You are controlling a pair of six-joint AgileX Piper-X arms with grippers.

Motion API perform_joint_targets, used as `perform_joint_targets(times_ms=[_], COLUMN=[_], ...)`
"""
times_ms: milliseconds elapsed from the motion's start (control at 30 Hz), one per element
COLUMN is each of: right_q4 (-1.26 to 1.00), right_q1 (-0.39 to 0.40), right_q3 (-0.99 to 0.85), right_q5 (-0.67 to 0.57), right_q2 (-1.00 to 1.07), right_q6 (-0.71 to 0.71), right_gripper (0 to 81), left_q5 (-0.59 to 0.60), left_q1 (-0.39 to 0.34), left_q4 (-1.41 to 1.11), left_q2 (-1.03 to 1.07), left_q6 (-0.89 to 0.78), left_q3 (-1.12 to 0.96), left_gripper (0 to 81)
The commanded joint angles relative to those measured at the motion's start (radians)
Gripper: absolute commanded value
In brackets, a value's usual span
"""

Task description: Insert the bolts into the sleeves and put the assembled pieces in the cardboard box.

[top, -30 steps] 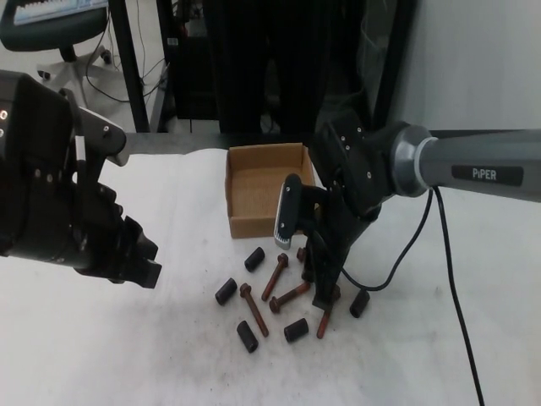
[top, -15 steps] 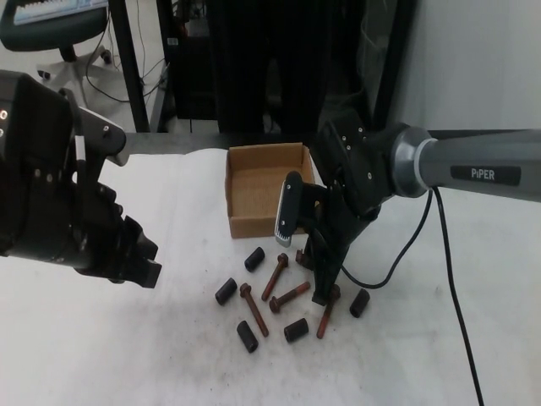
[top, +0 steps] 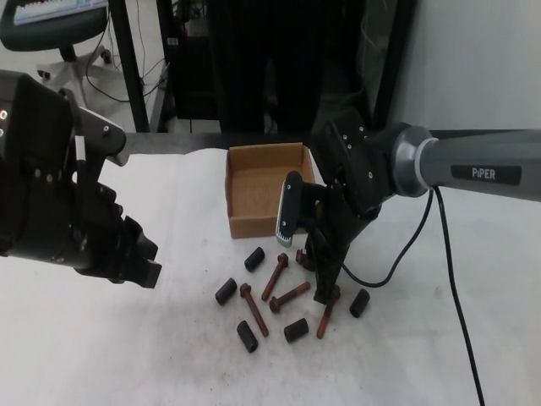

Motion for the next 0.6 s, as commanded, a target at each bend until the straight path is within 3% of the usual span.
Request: perform_joint_targets(times_ms=[0,100,567], right_q4=[0.005,0.005,-0.020], right_q1=[-0.005,-0.005,0.019], right_q3=[-0.004,-0.004,-0.004], right_q5=[0.001,0.001,0.028], right_q2=[0.007,0.007,0.067], right_q6=[-0.021,-0.021,-0.019], right_gripper=[25.8,22.6,22.6], left_q5=[-0.001,-0.001,-0.001], left_q1=[-0.003,-0.003,-0.003], left_q4=[0.004,0.004,0.007], left_q2=[0.000,0.000,0.000], left_q6=[0.006,0.006,0.006], left_q3=[-0.006,-0.006,-0.006], left_gripper=[32.3,32.3,32.3])
